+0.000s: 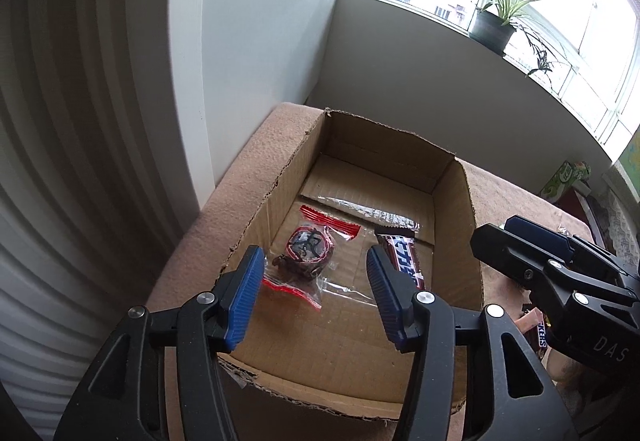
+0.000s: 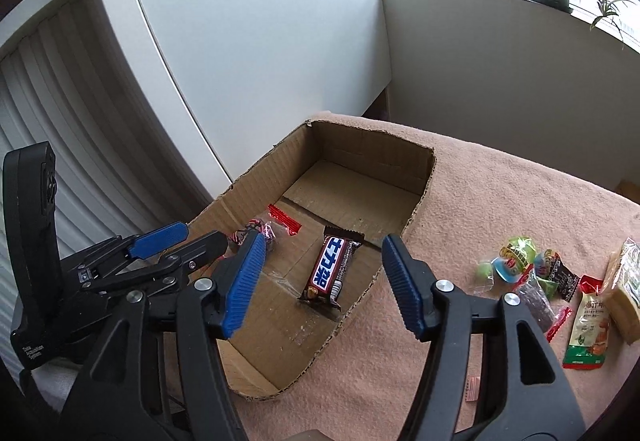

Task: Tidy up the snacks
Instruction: 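Carry both held snacks over the cardboard box and open both tools, then move both open tools back over the snacks on the table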

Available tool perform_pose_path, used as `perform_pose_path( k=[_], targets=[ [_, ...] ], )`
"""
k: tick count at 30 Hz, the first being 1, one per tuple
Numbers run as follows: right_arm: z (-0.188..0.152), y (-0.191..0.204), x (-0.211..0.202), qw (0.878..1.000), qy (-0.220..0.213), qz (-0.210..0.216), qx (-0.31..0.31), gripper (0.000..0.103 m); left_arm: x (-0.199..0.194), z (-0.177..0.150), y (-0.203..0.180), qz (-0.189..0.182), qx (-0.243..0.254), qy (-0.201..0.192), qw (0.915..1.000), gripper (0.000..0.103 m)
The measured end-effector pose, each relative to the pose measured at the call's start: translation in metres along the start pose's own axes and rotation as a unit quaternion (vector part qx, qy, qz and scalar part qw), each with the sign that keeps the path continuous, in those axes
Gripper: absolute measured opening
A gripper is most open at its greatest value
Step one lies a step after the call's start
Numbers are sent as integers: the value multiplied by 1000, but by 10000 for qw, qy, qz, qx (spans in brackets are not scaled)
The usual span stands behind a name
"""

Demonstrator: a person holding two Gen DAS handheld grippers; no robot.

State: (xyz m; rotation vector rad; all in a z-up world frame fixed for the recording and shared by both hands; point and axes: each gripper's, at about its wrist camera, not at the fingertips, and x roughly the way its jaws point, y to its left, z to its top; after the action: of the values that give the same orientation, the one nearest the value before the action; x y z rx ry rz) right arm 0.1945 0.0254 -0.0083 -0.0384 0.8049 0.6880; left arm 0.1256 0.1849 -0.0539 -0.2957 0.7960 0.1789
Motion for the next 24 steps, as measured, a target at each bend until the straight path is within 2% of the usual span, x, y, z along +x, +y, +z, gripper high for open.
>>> perform_pose_path(
  k=[7,12,18,24],
  targets=[
    [-13,-28,-51,9996,-241,-89,111,63,-23,-3,-15,-224,129,-201,9995,52],
    [-35,-58,-83,9987,-308,-353,213,63,-37,-12,-36,-497,310,-281,9979,53],
    [-66,-99,-108,9964,-178,-671,480,63,-45,-30,-70,-856,646,-190,9941,53],
    [-102,-134,-110,9930,130,-857,800,63,-42,-55,-107,-1193,1029,44,9875,53]
  ],
)
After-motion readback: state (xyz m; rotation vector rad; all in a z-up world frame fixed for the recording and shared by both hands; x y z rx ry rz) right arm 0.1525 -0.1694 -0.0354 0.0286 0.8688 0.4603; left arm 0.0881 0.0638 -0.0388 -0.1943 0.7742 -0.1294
